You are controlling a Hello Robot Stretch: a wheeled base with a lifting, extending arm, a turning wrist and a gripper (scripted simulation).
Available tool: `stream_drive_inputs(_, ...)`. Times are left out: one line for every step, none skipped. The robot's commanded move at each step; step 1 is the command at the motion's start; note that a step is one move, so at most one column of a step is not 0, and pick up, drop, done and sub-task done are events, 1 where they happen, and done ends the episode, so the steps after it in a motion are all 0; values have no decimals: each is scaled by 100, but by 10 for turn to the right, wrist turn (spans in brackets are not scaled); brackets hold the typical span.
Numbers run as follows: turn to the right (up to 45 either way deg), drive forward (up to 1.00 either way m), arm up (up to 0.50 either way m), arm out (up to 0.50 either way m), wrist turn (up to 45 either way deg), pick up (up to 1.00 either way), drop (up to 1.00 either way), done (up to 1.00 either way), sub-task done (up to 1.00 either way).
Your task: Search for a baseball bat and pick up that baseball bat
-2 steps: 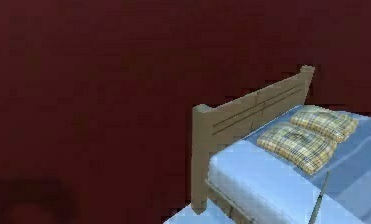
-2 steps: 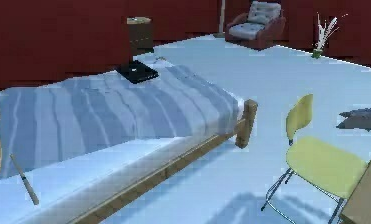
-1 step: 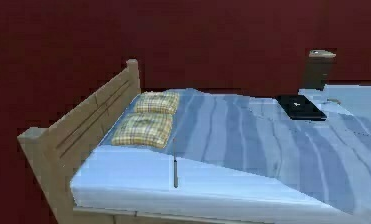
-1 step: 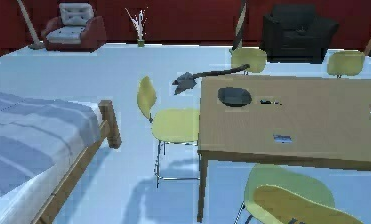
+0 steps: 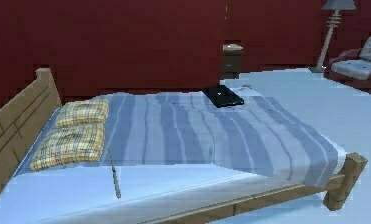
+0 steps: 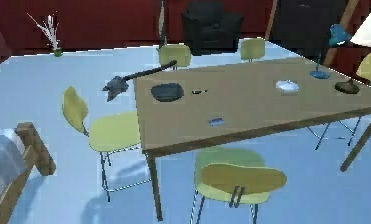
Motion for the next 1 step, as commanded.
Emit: stream_drive_inputs(0,50,0,0,0,0,0,0,0)
